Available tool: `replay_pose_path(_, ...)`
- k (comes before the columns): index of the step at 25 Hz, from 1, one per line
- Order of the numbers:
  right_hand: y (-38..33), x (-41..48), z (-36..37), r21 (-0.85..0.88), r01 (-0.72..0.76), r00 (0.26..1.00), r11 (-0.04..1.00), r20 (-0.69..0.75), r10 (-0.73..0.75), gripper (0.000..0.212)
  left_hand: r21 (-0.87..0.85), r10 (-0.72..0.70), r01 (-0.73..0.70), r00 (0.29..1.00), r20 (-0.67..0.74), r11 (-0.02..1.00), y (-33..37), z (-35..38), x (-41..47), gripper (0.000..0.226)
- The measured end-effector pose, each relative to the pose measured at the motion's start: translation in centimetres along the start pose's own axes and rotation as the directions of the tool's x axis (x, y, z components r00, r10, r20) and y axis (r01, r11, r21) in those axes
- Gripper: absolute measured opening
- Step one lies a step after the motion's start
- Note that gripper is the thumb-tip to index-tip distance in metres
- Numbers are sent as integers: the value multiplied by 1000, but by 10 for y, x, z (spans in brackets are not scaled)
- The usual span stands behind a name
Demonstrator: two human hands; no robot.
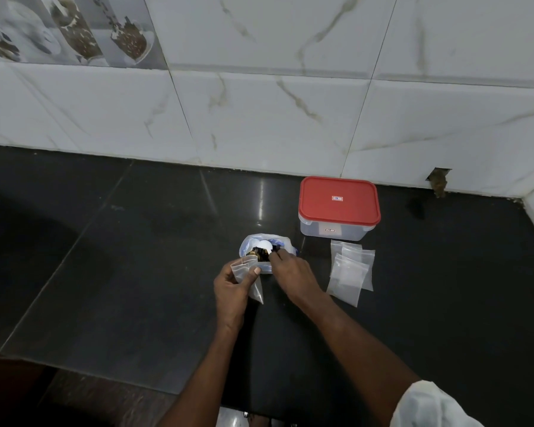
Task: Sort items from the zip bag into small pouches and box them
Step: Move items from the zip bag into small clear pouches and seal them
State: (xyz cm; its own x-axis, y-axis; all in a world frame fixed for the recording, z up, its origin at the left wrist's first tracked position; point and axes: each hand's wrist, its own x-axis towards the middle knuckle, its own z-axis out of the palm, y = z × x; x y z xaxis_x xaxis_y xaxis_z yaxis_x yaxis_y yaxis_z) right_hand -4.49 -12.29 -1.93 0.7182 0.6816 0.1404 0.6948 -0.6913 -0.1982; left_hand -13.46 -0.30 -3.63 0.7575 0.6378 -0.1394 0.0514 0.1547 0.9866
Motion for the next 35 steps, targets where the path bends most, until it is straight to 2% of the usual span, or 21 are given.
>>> replay_pose_path(2,1,0,-3,17,-25,1000,1000,-7,25,13,-6,1,-1,1000,4,1000,-4,1,-2,32)
replay_pose_path(3,2,1,-7,56,-88,996,994,8,88,10,0,6,-6,1000,2,1000,-5,2,-3,32)
replay_pose_path(5,6,5,-11,182,-227,974,957,55,221,17,8,7,-7,1000,4,1000,-6,5,-4,33)
replay_pose_path(7,7,9,-14,307,-305,952,902,74,297,18,18,20,-20,1000,7,1000,-6,6,-4,34)
replay_pose_path(8,6,11,-17,339,-311,950,888,81,302,18,32,30,-30,999,15,999,-7,6,-3,34)
replay_pose_path(10,8,13,-22,320,-249,968,914,120,222,19,64,35,-37,999,26,997,-8,6,0,36)
replay_pose_path(13,14,7,-24,145,-85,990,986,125,67,20,94,30,-32,999,20,995,-8,8,1,37)
replay_pose_path(15,14,2,-21,119,-75,996,990,63,68,20,84,24,-26,999,31,996,-7,8,1,38)
replay_pose_path(16,12,0,-19,188,-112,993,976,44,106,18,81,22,-25,999,34,996,-6,8,1,38)
replay_pose_path(18,9,3,-18,408,-273,961,871,64,271,14,86,27,-30,999,35,996,-6,8,1,38)
replay_pose_path(19,11,6,-20,522,-386,915,761,111,389,12,93,30,-34,999,34,995,-4,9,1,38)
replay_pose_path(21,17,12,-28,696,-562,782,446,272,561,11,124,34,-39,999,37,991,-3,8,2,38)
replay_pose_path(22,19,13,-32,740,-598,730,309,345,590,12,144,39,-45,998,42,989,-3,8,3,38)
replay_pose_path(24,22,11,-39,781,-614,675,116,444,590,11,196,43,-50,998,41,979,-2,7,4,39)
replay_pose_path(27,24,8,-45,808,-589,653,-3,478,587,7,296,18,-23,1000,18,955,7,9,6,41)
replay_pose_path(29,25,7,-49,832,-555,672,15,438,597,8,388,1,-9,1000,22,922,16,13,8,44)
replay_pose_path(31,23,5,-56,858,-495,735,136,330,592,9,464,-13,-10,999,45,886,22,16,12,46)
replay_pose_path(33,19,2,-63,843,-411,818,347,173,548,9,498,-24,0,999,43,867,24,17,17,46)
replay_pose_path(35,13,-4,-63,762,-269,900,590,-20,436,8,503,-44,19,998,37,864,22,17,21,48)
